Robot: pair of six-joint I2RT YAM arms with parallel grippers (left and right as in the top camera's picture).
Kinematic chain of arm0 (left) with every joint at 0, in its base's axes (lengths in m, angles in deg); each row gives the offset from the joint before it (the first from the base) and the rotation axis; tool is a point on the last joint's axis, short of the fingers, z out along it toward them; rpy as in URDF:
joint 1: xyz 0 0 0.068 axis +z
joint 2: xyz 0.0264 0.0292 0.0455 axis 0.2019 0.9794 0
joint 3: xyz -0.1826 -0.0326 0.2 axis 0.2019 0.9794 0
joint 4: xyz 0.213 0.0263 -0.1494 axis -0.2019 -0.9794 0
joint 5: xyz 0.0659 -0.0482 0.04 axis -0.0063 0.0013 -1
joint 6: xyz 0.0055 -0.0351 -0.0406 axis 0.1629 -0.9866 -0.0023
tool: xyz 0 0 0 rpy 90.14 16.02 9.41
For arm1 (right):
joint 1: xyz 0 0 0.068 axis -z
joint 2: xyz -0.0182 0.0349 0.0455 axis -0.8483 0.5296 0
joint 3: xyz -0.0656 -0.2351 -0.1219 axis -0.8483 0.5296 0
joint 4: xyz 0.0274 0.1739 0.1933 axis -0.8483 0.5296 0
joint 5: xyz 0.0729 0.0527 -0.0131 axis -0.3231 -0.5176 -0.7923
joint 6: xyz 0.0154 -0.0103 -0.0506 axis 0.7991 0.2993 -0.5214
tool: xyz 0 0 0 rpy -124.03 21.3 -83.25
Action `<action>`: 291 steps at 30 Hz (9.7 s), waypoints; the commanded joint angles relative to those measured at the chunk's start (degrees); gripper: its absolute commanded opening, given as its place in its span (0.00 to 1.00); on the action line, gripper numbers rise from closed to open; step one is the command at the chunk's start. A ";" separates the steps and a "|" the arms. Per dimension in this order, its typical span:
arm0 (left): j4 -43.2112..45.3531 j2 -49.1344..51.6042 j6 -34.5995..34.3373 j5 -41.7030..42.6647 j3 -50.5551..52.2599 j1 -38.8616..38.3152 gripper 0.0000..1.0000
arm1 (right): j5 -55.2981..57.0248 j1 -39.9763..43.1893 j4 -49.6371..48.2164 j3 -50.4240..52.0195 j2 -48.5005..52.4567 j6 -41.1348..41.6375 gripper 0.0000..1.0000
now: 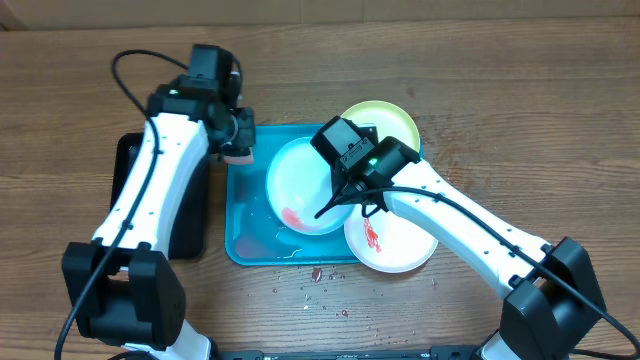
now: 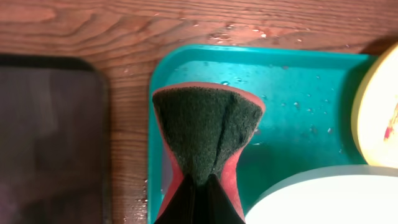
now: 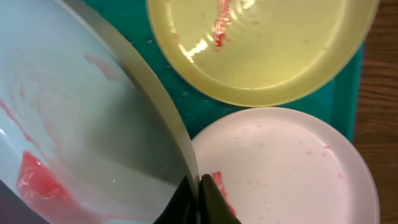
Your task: Clean dirty plates on tray and stack at the side
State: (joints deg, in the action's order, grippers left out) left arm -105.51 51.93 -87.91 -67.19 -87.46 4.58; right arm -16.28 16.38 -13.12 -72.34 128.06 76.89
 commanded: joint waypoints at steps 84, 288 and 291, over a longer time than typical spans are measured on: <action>3.02 -0.31 -1.27 2.75 8.79 -5.40 0.04 | -25.09 66.47 -1.97 8.11 -1.36 -11.02 0.04; -4.52 11.67 3.30 0.63 0.00 -6.27 0.04 | -22.53 4.74 -17.20 1.01 16.28 5.62 0.04; -3.74 14.32 3.30 0.63 0.00 -7.08 0.04 | -22.56 4.74 -17.22 1.01 16.28 5.70 0.04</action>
State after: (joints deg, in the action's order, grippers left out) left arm -109.79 63.62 -86.18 -67.78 -87.70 -1.35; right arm -39.69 21.49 -29.91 -71.53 144.02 81.68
